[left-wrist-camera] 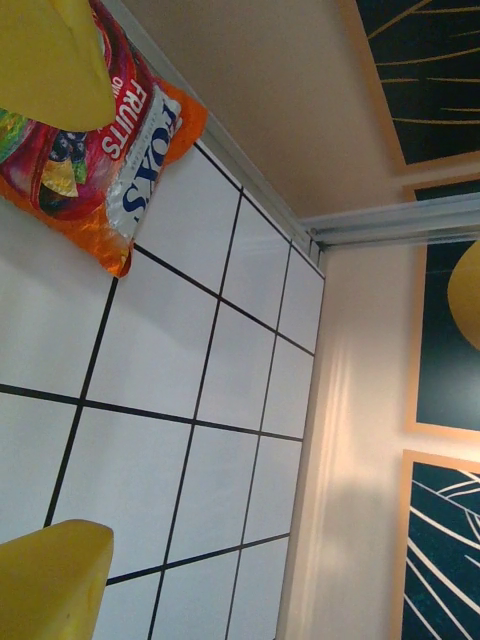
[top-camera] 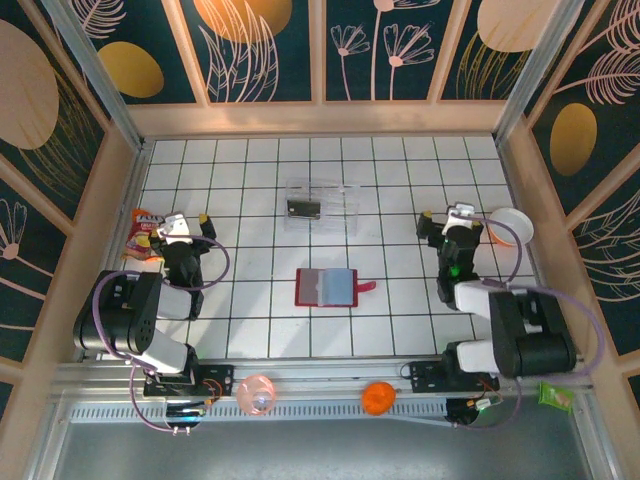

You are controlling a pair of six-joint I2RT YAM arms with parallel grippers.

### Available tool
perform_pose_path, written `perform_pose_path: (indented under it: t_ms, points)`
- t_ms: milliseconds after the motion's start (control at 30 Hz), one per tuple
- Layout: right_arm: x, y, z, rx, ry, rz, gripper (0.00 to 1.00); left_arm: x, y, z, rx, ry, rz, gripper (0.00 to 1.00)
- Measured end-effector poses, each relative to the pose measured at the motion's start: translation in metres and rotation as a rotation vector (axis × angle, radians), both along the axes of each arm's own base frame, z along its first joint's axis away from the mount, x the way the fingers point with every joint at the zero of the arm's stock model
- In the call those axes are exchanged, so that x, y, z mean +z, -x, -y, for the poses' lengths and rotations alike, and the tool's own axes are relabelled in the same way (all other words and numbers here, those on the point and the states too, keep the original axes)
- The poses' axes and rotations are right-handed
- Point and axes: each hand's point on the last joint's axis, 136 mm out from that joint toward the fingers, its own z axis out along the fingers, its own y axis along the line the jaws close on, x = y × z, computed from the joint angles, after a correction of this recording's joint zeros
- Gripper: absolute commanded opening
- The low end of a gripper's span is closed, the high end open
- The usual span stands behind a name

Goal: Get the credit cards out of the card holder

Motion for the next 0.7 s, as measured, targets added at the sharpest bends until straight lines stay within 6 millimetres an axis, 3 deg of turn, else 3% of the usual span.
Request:
perform_pose_path:
  t_ms: [133,300,467,700]
  points:
    - [-0.016,-0.006,0.003,0.022,-0.017,-0.021,0.99,0.0,0.0,0.0,0.0,0.0,0.0,0.99]
    - [0.0,-0.007,0.013,0.054,-0.058,0.078,0.99,0.0,0.0,0.0,0.0,0.0,0.001,0.99]
    - [-0.008,0.003,0.011,0.061,-0.078,0.088,0.99,0.001,0.0,0.0,0.0,0.0,0.002,0.99]
    - [0.003,0.002,0.011,0.062,-0.08,0.134,0.99,0.001,-0.001,0.0,0.0,0.0,0.003,0.99]
